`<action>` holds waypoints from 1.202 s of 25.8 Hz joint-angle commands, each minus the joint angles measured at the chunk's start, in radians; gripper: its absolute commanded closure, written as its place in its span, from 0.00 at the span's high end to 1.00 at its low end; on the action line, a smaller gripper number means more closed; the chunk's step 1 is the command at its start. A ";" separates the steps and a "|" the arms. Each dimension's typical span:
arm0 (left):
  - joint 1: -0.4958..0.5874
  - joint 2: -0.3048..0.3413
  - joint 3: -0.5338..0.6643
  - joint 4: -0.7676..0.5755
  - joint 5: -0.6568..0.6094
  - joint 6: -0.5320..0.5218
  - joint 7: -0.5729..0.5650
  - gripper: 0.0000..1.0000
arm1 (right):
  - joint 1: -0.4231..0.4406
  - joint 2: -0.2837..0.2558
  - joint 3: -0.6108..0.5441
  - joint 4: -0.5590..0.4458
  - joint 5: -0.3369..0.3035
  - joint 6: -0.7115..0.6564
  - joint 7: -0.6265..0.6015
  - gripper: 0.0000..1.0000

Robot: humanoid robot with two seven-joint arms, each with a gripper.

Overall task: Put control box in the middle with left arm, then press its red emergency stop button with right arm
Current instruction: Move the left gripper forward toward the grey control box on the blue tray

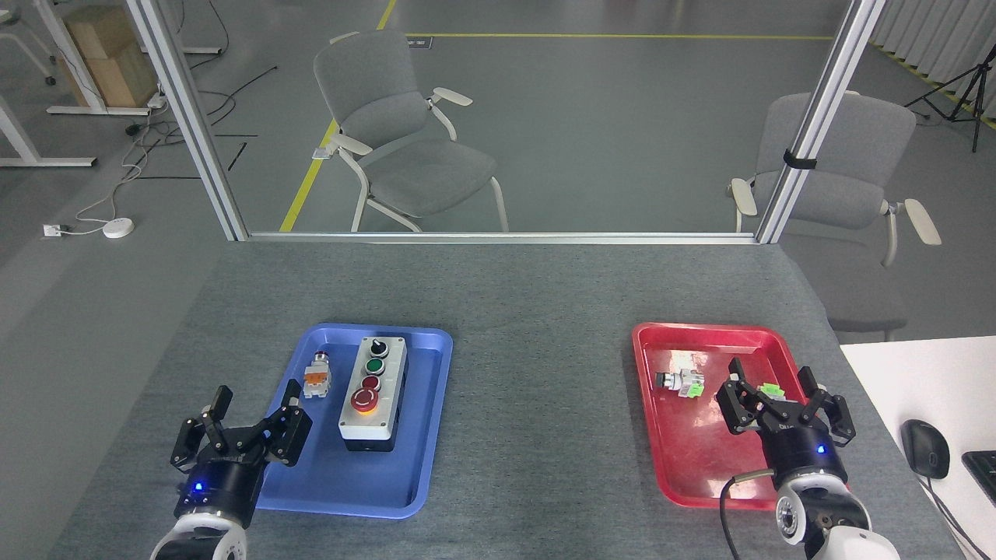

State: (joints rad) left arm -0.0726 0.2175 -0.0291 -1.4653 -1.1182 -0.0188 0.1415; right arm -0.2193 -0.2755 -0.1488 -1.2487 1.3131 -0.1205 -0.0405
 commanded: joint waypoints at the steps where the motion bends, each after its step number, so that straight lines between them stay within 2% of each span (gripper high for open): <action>1: -0.003 -0.007 0.001 0.000 0.001 -0.001 0.003 0.99 | 0.000 -0.001 0.000 0.000 0.000 0.001 -0.001 0.99; 14: -0.007 -0.027 -0.002 -0.076 0.020 -0.007 0.026 0.99 | 0.000 0.002 0.000 0.000 0.000 0.001 -0.001 0.99; 19: 0.065 -0.026 -0.014 -0.136 -0.006 -0.023 0.030 0.99 | 0.002 0.004 0.000 0.000 0.000 0.001 -0.001 0.99; 23: 0.116 -0.030 -0.084 -0.145 -0.121 -0.007 0.029 0.99 | 0.002 0.004 0.000 0.000 0.000 0.001 -0.001 0.99; 26: 0.154 -0.061 -0.124 -0.139 -0.206 0.034 0.027 0.99 | 0.002 0.006 0.000 0.000 0.000 0.001 -0.001 0.99; 31: 0.148 -0.116 -0.164 -0.086 -0.215 0.071 -0.002 0.99 | 0.002 0.004 0.000 0.000 0.000 0.001 0.001 0.99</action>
State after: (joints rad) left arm 0.0769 0.1335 -0.1711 -1.5809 -1.3195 0.0275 0.1580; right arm -0.2178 -0.2704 -0.1488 -1.2487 1.3131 -0.1196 -0.0449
